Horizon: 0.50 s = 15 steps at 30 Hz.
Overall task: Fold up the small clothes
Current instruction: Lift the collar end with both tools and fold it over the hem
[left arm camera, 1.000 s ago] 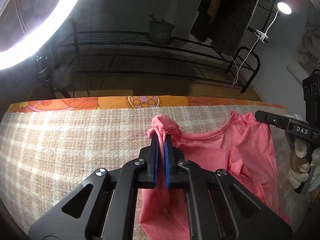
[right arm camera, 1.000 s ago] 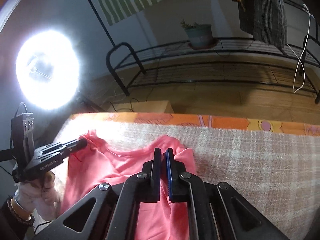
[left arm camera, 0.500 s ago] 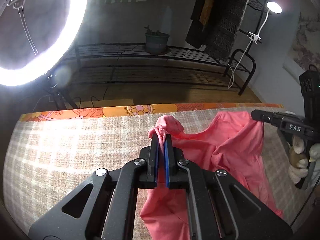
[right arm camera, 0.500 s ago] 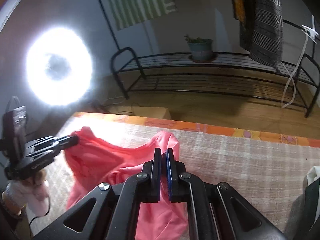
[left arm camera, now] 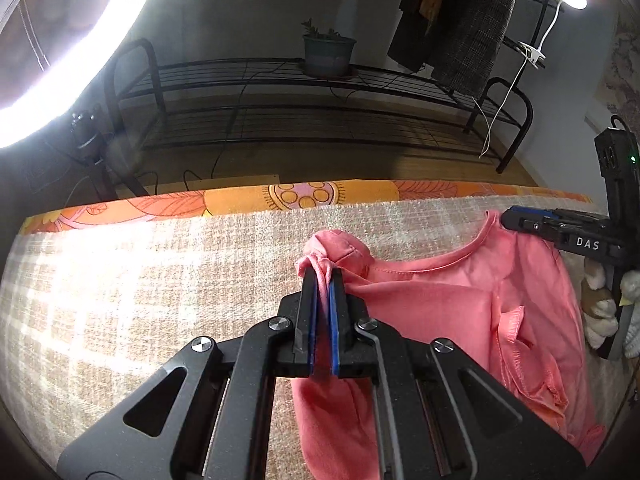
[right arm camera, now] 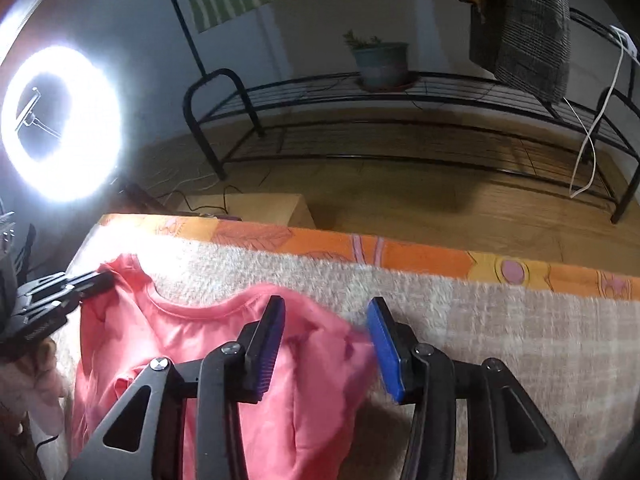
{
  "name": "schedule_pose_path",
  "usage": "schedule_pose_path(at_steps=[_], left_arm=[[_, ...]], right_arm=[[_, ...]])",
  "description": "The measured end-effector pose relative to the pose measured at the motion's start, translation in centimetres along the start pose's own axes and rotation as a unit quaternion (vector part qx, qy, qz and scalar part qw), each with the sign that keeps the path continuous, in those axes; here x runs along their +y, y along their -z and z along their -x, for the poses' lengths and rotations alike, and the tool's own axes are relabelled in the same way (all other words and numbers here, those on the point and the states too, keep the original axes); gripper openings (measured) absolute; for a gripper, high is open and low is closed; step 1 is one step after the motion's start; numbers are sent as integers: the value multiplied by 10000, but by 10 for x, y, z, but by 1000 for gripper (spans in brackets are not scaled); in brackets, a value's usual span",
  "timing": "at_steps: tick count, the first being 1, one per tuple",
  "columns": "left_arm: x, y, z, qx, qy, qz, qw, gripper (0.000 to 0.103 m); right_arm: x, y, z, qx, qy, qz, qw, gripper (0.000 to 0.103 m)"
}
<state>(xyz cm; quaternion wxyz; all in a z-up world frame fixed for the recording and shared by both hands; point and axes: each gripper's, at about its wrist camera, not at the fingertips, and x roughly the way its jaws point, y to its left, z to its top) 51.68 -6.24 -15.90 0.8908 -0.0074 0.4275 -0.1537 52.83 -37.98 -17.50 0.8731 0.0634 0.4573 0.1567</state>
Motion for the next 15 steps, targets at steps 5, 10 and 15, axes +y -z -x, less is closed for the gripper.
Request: schedule_pose_path(at_steps=[5,10,15], left_arm=[[-8,0,23,-193,75,-36,9998,2],[-19,1,69,-468,114,-128,9988,2],[-32,16,119,-675,160,-272,9972,2]], right_arm=[[26,7,5,31,36,634,9980,0],[34,10,49,-391,14,484,9981,0],[47,16,111,-733,-14,443,9963,0]])
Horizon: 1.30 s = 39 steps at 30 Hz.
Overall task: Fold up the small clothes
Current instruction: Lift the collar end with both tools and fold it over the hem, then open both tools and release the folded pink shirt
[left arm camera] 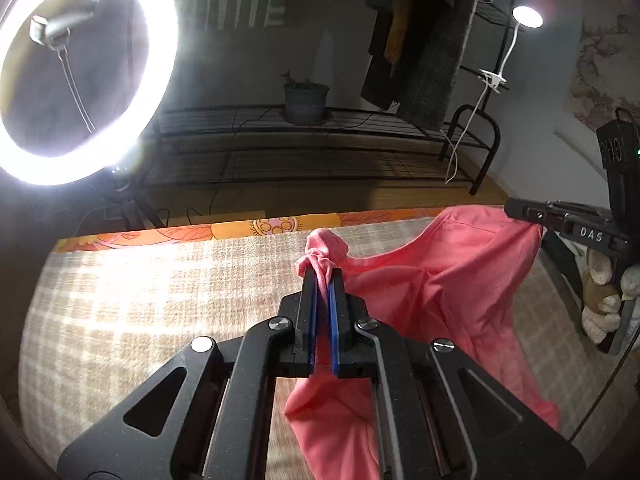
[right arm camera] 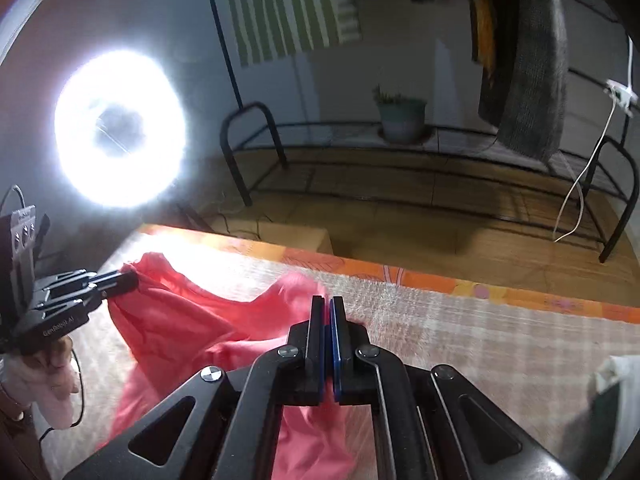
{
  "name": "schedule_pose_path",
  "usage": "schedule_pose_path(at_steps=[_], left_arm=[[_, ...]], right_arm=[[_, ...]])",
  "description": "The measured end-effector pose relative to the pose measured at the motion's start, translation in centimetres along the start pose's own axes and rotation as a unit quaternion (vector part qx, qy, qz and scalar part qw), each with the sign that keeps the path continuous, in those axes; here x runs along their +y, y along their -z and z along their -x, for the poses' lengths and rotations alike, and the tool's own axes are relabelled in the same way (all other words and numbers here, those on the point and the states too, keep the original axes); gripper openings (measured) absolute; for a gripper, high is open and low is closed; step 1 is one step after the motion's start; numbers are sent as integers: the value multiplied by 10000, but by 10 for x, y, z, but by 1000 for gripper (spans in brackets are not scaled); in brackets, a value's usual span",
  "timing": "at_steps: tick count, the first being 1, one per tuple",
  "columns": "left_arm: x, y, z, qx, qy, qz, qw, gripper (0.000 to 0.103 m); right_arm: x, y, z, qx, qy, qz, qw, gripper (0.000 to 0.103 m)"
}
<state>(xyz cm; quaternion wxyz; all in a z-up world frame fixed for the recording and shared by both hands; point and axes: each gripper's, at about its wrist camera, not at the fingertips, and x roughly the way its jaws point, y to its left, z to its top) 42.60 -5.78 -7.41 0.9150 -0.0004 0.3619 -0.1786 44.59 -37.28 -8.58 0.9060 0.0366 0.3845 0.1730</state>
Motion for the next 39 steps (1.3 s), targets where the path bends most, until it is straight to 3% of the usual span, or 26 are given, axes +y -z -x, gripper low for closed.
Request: schedule_pose_path(at_steps=[5,12,18,23,27,29,32,33,35,39], left_arm=[[-20,19,51,-139,58,-141,9998,2],[-52,71,122,-256,71,-511,9983,2],[-63,136,154,21,49,-731,9973,2],[-69,178,163,329,10,-923,9952,3],[-80,204,174,567,0,-1263,9904,3],[-83,214,182,654,45,-1342,9888,4],[-81,226,201,718,127,-1205,9900,4],[-79,226,204,712,148,-1155,9906,4],[-77,228,208,710,109,-1098,9913,5],[-75,230,203,851,202,-786,9931,11]], right_arm=[[18,4,56,-169,-70,63,9998,0],[61,49,124,-210,-220,251,9992,0],[106,111,161,-59,-165,509,9985,0],[120,163,177,135,-107,586,9981,0],[129,196,184,446,23,930,9947,0],[131,213,188,733,-111,1097,9912,2],[129,223,196,862,7,1203,9890,18],[127,224,201,810,1,1137,9902,18],[120,220,205,688,-9,997,9926,30],[123,218,198,647,-22,1120,9916,37]])
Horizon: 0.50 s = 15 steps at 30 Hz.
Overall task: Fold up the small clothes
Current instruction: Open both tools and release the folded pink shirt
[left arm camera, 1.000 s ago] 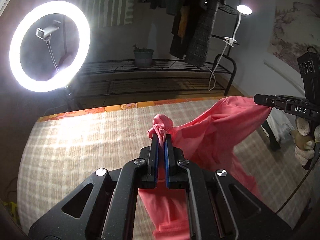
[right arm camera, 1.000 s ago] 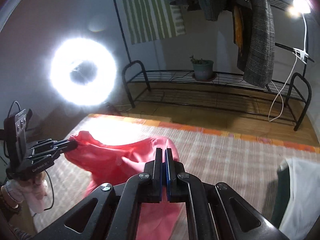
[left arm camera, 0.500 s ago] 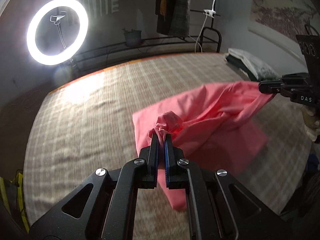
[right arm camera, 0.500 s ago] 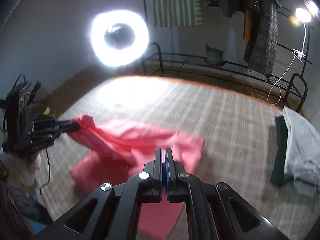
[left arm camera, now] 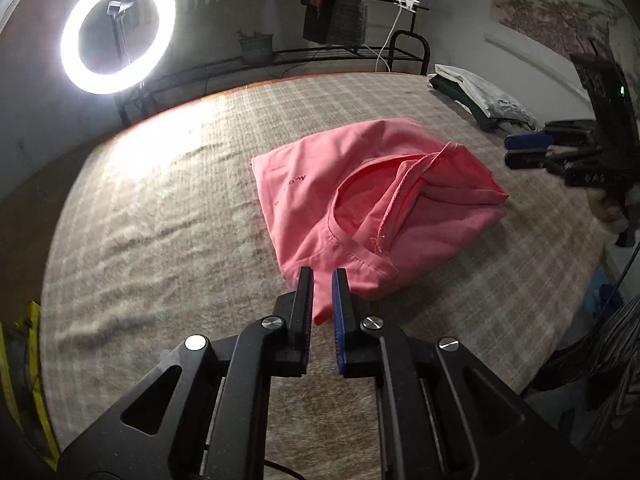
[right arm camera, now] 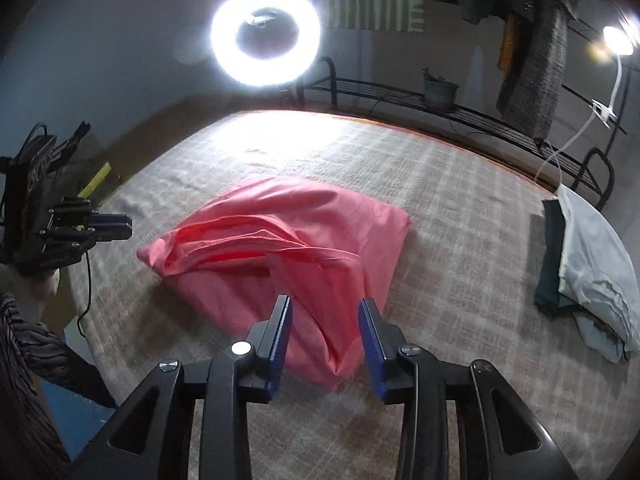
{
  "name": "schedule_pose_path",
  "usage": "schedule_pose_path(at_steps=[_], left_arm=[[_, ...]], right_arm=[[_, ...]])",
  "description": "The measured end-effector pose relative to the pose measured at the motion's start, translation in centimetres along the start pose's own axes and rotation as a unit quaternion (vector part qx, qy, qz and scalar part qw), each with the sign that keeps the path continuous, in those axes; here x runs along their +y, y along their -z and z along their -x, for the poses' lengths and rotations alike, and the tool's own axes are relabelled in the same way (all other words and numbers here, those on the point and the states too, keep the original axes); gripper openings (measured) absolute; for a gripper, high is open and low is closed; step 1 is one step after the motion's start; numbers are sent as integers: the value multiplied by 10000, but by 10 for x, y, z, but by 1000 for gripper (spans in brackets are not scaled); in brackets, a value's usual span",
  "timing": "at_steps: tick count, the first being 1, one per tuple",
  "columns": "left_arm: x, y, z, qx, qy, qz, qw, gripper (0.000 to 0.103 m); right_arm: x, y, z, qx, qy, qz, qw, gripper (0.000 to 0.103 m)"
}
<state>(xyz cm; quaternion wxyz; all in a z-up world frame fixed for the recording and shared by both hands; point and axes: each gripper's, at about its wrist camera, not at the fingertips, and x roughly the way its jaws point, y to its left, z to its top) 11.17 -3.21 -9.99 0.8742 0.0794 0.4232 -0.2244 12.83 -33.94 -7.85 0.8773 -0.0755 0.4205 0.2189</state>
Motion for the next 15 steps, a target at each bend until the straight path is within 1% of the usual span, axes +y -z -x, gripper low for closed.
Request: schedule_pose_path(at_steps=[1,2,4,5,7,9,10,11,12,13,14,15], left_arm=[[2,-1,-4,62,72,159,9998,18],[4,-2,-8,113,159,354,9992,21],[4,-4,-13,139,307,534,9980,27],[2,-6,-16,187,381,540,9976,27],[-4,-7,-21,242,393,444,9979,39],[-9,-6,-28,301,375,346,9982,40],[-11,-6,-32,356,387,308,9981,40],[-12,-7,-35,391,359,276,9982,40],[-13,-7,-37,403,309,241,9984,40],[-12,-7,-38,414,269,232,9985,40],[-10,-7,-36,406,273,275,9984,40],[-6,-7,-34,384,295,343,9982,40]], right_arm=[[2,0,-6,59,59,76,9999,39],[5,-2,-12,110,128,141,9998,40],[4,-2,-29,256,250,194,9992,41],[4,-2,-35,299,293,174,9990,41],[-3,-5,-49,401,387,98,9984,41],[-8,-6,-59,440,386,0,9983,41],[-10,-7,-64,474,342,-55,9983,37],[-10,-7,-67,490,317,-76,9983,24],[-9,-8,-69,509,238,-73,9984,15],[-7,-8,-69,512,191,-54,9985,3],[-4,-8,-68,474,177,-15,9987,0],[0,-9,-64,397,196,54,9990,0]])
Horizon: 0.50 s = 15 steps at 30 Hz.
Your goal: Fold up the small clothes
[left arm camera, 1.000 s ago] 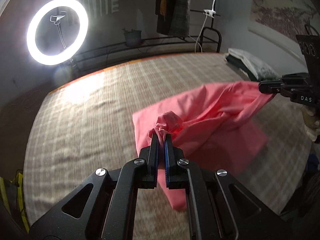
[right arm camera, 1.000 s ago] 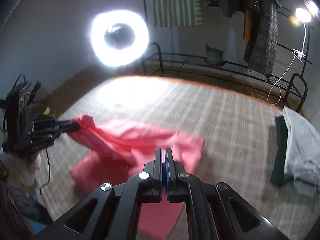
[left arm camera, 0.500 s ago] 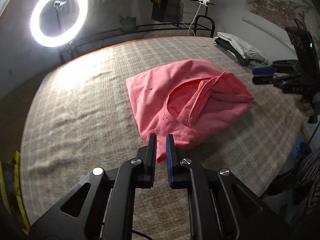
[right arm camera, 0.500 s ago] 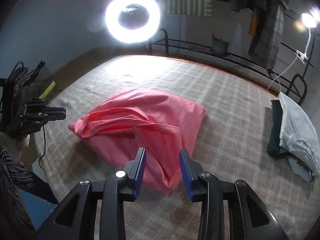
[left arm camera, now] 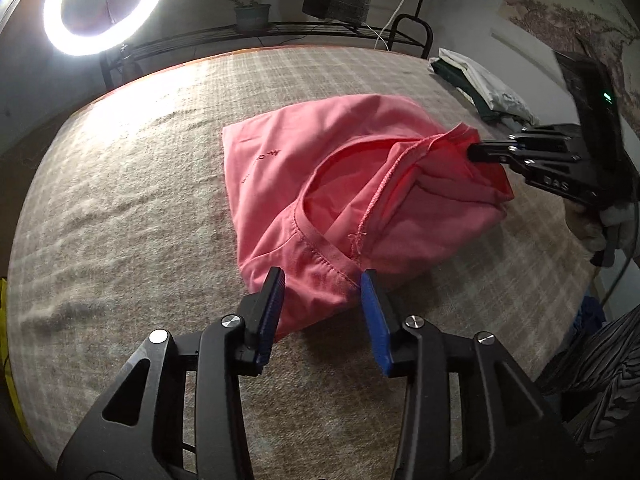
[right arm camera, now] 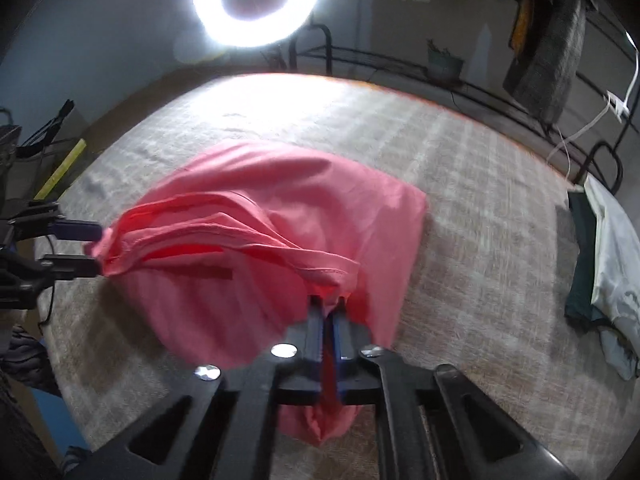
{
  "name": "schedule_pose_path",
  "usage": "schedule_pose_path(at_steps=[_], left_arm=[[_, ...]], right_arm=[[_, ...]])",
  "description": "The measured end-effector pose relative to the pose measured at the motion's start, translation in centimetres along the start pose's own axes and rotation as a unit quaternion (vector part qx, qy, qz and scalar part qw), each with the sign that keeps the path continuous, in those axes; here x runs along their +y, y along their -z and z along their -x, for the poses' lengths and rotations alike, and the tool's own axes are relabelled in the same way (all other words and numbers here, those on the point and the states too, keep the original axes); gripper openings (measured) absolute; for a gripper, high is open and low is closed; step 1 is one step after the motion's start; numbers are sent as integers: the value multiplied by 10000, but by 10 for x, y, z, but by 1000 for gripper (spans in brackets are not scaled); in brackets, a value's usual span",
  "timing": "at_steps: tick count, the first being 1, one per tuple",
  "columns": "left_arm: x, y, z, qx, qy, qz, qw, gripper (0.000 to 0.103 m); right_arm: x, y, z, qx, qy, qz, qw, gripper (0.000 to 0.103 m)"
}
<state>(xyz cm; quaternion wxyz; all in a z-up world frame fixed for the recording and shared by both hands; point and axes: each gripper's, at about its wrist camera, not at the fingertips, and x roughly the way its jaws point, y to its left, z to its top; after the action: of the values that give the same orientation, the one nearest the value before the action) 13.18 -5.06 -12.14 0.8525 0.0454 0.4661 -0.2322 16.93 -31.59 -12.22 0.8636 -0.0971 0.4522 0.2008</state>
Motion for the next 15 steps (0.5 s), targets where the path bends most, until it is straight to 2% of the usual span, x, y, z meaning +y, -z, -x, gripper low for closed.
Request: schedule_pose_path(at_steps=[6,8,10,12,13,15], left_arm=[[37,3,28,-212,320,875,9954,40],[48,8,29,-159,431,1187,9919,40],[56,14,26,-59,453,1433,9886,40],[62,20,21,65,542,1699,9839,40],[64,23,19,121,633,1836,9809,40],[70,27,13,229,862,2185,9717,40]], right_arm=[[33,12,50,-522,348,597,9962,0],[54,27,66,-672,587,1189,9889,0],[73,45,71,-550,641,1665,9824,0],[80,60,67,-255,716,1779,9811,18],[79,64,66,-173,808,1704,9819,35],[67,67,68,-82,699,1252,9896,38]])
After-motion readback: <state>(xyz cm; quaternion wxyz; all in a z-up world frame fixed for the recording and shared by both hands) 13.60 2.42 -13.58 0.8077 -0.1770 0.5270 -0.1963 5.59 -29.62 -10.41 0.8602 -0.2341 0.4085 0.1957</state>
